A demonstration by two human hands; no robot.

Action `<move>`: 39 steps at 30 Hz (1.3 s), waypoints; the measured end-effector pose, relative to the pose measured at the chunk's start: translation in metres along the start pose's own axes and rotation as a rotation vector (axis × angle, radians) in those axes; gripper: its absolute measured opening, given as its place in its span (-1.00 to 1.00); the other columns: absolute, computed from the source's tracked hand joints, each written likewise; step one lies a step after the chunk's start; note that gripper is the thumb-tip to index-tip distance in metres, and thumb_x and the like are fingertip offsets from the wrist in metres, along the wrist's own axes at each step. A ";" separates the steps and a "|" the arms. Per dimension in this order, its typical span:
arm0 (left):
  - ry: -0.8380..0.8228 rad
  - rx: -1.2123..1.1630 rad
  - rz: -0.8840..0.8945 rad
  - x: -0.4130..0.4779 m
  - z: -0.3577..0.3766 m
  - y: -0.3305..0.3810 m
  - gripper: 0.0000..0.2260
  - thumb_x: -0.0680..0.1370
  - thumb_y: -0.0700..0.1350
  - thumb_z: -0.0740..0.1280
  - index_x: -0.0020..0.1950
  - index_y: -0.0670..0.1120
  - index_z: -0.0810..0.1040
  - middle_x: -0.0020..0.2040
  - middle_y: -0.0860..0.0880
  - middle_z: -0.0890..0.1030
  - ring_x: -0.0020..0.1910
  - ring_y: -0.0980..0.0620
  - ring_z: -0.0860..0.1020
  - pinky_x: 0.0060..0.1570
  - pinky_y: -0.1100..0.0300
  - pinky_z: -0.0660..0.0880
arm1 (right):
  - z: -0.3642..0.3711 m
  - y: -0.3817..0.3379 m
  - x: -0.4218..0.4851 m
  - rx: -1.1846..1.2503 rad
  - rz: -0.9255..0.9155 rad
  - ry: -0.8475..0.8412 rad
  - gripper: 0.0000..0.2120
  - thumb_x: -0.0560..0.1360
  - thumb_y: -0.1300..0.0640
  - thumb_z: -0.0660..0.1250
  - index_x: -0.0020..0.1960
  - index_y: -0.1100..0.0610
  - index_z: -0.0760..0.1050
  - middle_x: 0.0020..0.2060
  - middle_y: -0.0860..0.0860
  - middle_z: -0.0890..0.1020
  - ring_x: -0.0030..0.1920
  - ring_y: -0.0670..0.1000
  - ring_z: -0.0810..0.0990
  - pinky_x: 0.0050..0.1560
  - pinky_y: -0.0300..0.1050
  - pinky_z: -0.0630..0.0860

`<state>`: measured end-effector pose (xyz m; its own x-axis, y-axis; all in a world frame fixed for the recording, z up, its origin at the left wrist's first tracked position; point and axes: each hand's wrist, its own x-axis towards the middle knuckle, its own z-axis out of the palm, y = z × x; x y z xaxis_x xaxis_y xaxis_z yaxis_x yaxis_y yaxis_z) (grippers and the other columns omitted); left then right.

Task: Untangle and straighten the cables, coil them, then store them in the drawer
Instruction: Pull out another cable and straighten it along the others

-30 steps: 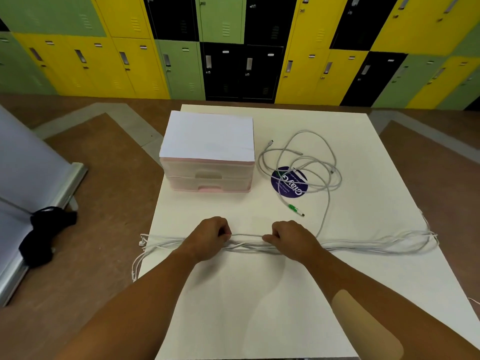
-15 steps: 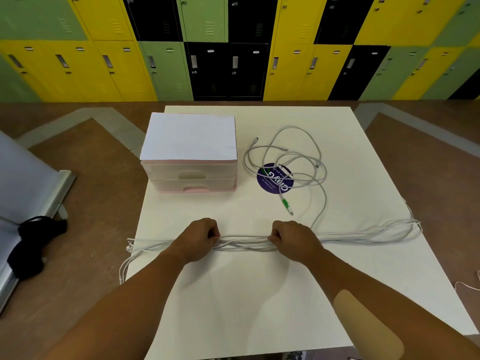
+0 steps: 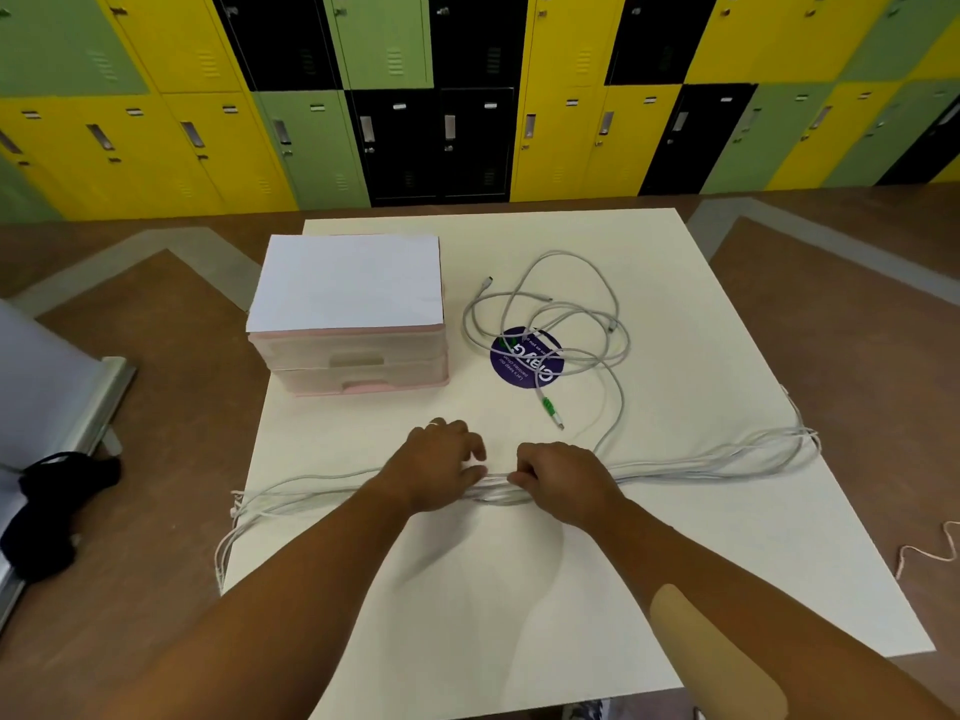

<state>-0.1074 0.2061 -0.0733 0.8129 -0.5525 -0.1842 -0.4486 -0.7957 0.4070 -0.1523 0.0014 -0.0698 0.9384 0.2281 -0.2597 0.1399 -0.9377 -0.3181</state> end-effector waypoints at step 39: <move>0.106 -0.380 -0.218 0.012 0.032 0.028 -0.86 0.55 -0.12 0.40 -0.21 0.00 0.57 -0.18 0.07 0.53 -0.19 0.13 0.50 -0.16 0.27 0.40 | -0.021 0.090 -0.028 0.127 0.216 0.044 -0.85 0.60 0.09 0.23 0.07 -0.02 0.57 0.00 -0.08 0.65 0.02 0.04 0.59 0.00 -0.10 0.49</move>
<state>-0.1221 0.1687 -0.0931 0.9158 -0.3376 -0.2176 -0.1101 -0.7321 0.6723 -0.1592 -0.0950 -0.0716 0.9554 0.0119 -0.2951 -0.1034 -0.9225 -0.3720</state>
